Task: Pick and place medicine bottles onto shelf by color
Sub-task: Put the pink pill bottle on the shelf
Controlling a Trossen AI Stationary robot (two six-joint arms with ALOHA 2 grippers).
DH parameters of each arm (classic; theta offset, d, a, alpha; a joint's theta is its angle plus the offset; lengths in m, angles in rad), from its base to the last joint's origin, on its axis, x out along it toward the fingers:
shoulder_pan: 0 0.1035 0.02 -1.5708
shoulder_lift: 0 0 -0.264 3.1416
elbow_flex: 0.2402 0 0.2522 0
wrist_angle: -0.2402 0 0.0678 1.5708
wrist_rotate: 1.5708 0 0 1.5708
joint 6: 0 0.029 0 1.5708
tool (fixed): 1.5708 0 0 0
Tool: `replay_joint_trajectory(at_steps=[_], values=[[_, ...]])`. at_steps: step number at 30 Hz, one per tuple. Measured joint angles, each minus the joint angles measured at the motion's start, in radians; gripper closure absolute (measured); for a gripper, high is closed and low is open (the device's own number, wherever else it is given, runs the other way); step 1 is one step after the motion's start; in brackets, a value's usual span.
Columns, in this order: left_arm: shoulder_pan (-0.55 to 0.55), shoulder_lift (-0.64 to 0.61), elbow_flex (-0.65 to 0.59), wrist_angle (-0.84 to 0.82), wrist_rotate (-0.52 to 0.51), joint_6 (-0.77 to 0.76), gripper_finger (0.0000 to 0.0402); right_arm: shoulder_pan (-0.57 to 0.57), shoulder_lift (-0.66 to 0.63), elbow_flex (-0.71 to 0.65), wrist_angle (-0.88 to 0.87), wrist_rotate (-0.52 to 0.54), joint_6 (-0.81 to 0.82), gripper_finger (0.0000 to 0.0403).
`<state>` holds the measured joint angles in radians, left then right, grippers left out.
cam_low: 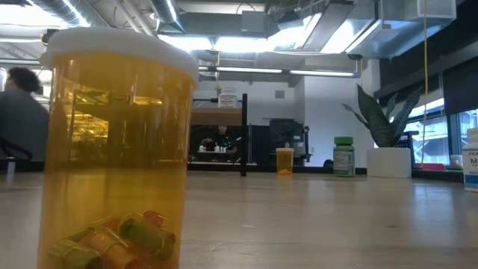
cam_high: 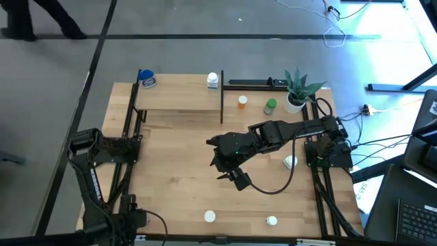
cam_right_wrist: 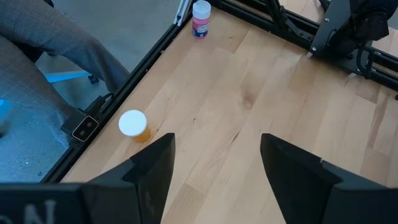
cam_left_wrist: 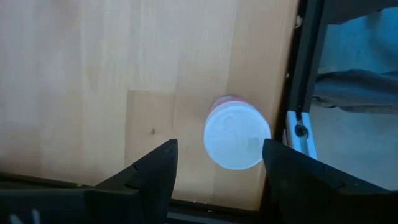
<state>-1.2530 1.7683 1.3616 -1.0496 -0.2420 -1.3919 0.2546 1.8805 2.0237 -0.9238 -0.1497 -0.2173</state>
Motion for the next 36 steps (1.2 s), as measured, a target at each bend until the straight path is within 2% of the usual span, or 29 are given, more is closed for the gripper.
replay_joint_trajectory(at_steps=[28, 36], values=[[0.000, -0.022, -0.020, -0.012, 0.024, -0.012, 0.0172, 0.000, 0.000, 0.000, 0.000, 0.000, 0.000, 0.0164], [0.012, -0.022, -0.020, -0.021, -0.020, -0.013, 0.0172, 0.000, 0.000, 0.000, 0.000, 0.000, 0.000, 0.0164]])
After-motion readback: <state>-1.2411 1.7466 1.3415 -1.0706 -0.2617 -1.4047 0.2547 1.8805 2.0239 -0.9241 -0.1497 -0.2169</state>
